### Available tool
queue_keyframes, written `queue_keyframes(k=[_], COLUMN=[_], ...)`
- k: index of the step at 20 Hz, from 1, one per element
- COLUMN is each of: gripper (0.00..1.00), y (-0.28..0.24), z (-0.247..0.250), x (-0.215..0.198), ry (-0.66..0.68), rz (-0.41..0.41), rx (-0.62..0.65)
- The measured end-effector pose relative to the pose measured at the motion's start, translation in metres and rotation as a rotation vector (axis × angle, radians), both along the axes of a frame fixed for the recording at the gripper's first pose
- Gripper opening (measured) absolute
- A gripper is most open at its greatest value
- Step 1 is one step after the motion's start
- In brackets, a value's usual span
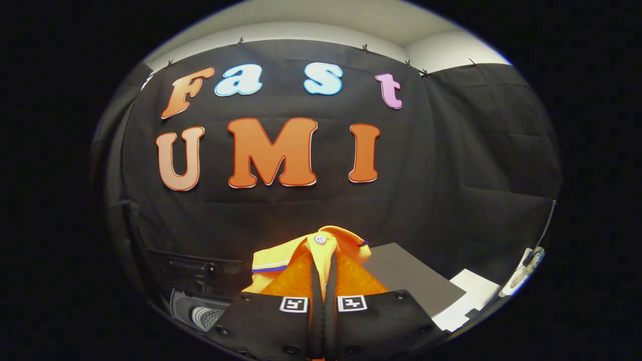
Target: Put the clothes into the washing machine and then close the washing machine lid.
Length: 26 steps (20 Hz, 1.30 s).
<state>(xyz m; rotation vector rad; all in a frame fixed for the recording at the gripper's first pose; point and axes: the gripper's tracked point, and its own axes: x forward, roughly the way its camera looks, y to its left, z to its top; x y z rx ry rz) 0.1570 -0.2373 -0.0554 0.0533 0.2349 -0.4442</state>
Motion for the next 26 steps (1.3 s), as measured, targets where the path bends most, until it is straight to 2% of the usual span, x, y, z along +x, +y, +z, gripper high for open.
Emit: queue_keyframes(k=[6,10,13,16,19,26], gripper=[0.08,0.08,0.08,0.08,0.08,0.08], y=[0.072,0.133,0.182,0.226,0.258,0.311], z=[0.029,0.056,0.066,0.054,0.022,-0.051], x=[-0.001,0.022,0.045,0.073,0.094,0.118], ry=[0.019,-0.008,-0.015,-0.013,0.013,0.034], rz=[0.087,0.094,0.094,0.108,0.132,0.185], rx=[-0.090,-0.138,-0.129,-0.124,-0.111,-0.072])
